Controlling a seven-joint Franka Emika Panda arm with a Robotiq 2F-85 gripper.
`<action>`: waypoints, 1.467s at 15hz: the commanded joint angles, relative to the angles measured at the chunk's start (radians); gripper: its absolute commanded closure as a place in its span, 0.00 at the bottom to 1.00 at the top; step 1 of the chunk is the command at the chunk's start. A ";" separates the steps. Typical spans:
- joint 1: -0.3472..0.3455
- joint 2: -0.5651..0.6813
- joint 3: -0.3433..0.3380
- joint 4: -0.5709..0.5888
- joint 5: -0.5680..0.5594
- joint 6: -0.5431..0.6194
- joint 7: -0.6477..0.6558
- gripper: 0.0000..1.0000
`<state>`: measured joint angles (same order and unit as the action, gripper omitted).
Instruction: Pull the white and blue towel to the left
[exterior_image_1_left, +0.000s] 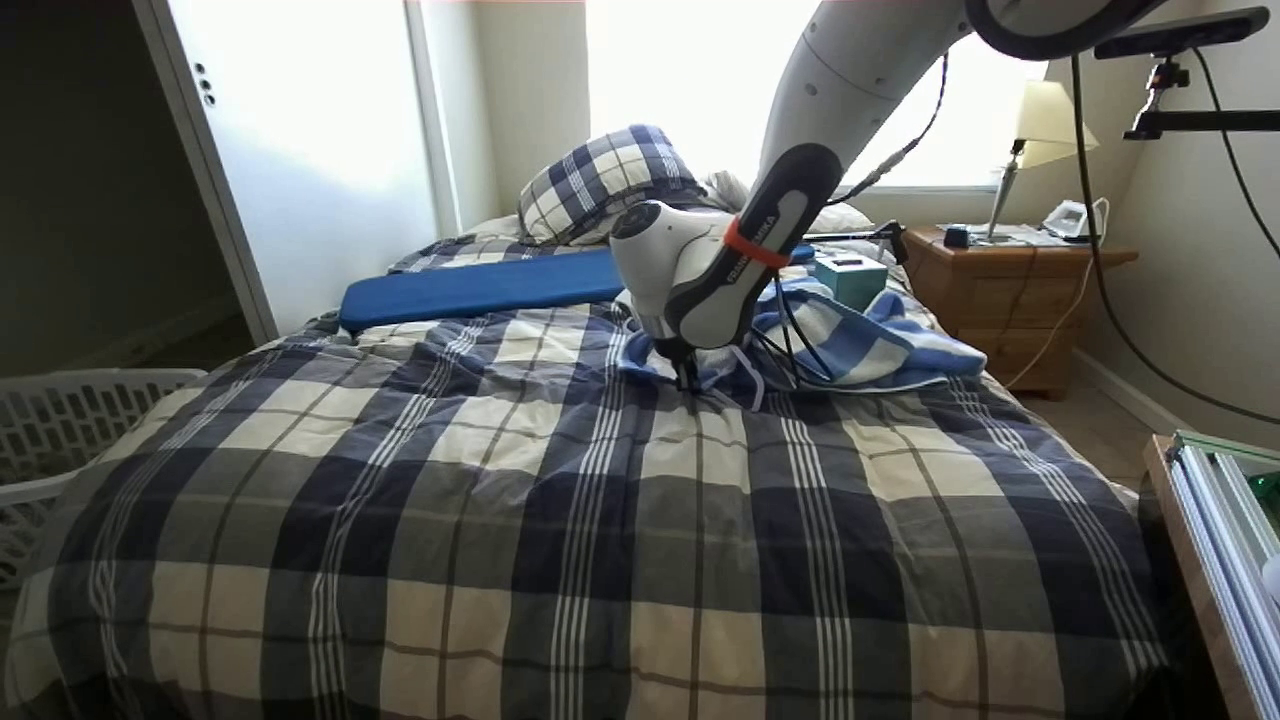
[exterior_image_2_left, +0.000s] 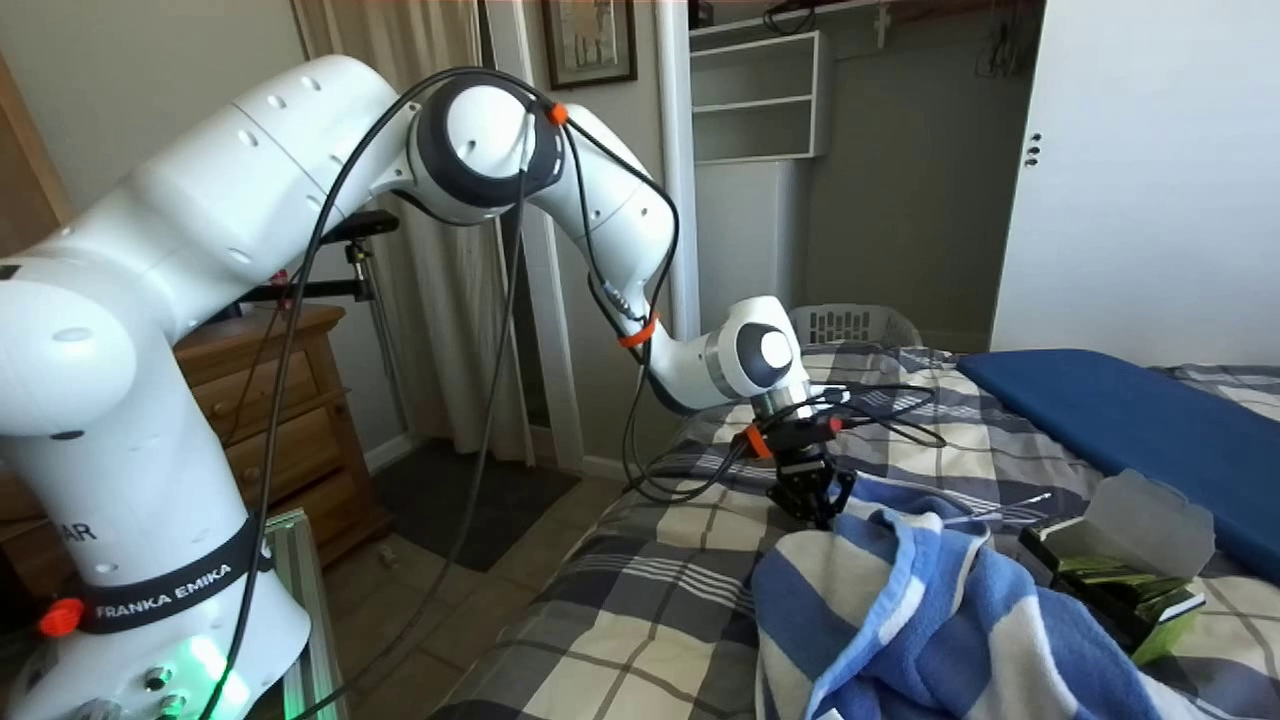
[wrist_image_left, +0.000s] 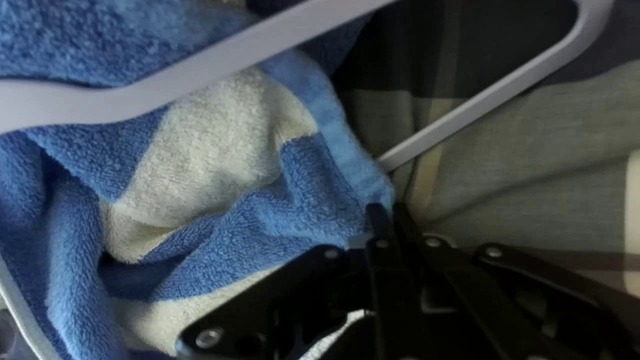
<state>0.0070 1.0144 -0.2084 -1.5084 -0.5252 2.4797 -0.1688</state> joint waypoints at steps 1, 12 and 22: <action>-0.009 -0.047 0.050 -0.028 0.034 0.045 -0.026 0.99; -0.063 -0.099 0.101 -0.107 0.053 0.220 -0.073 0.99; -0.052 -0.095 0.090 -0.079 0.055 0.183 -0.089 0.30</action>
<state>-0.0459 0.9309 -0.1181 -1.5888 -0.4978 2.6402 -0.2289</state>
